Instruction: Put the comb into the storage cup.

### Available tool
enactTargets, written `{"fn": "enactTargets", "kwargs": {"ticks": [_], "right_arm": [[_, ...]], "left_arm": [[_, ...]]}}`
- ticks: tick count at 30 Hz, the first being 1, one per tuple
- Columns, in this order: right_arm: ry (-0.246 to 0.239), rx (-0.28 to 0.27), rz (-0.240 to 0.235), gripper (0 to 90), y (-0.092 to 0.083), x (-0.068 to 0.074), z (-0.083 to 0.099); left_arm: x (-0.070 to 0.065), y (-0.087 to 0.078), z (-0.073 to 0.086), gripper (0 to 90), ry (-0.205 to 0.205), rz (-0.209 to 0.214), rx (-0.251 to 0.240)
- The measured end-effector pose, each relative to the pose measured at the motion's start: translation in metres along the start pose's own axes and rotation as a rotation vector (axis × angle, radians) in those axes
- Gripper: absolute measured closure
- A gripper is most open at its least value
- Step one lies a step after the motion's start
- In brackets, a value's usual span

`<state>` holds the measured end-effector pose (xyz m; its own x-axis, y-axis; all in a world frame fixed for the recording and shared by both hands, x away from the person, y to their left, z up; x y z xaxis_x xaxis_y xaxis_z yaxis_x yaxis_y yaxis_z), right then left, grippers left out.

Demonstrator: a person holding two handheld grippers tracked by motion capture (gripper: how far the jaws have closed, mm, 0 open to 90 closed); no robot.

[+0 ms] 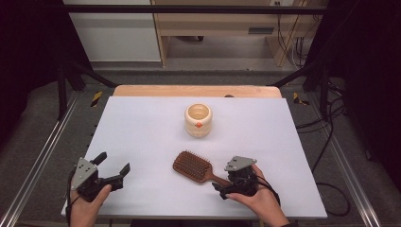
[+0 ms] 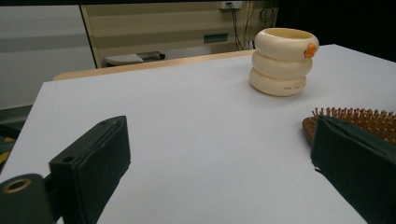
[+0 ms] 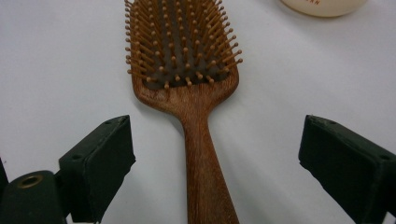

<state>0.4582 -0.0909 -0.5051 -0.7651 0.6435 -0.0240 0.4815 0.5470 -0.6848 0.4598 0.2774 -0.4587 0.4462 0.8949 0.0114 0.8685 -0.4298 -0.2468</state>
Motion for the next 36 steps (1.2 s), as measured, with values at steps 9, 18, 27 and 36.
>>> {"fn": "enactTargets", "kwargs": {"ticks": [9, 18, 27, 36], "right_arm": [[0.017, 0.041, -0.021, 12.2, 0.001, 0.002, -0.002], [0.006, 0.074, -0.028, 13.3, 0.002, 0.006, -0.005], [-0.006, 0.123, -0.063, 14.4, 0.007, 0.008, -0.006], [-0.032, 0.156, -0.090, 15.5, 0.010, 0.012, -0.009]], "left_arm": [[0.022, 0.006, 0.006, 3.6, -0.080, -0.027, -0.015], [0.022, 0.006, 0.005, 3.2, -0.077, -0.022, -0.028], [0.026, 0.003, 0.006, 3.2, -0.081, -0.034, -0.033], [0.025, 0.005, 0.007, 3.1, -0.076, -0.033, -0.027]]}}
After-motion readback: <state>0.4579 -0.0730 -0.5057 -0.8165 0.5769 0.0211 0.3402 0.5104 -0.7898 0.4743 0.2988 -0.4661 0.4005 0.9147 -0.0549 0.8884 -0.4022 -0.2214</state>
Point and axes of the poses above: each handheld gripper's, and its own axes: y roughly forward along the jaws, z roughly out of its underside, x roughly to its left, the point moved 8 cm from there along y, roughly forward along the jaws, and after that the axes turned 1 degree about y, right-handed, at the moved point
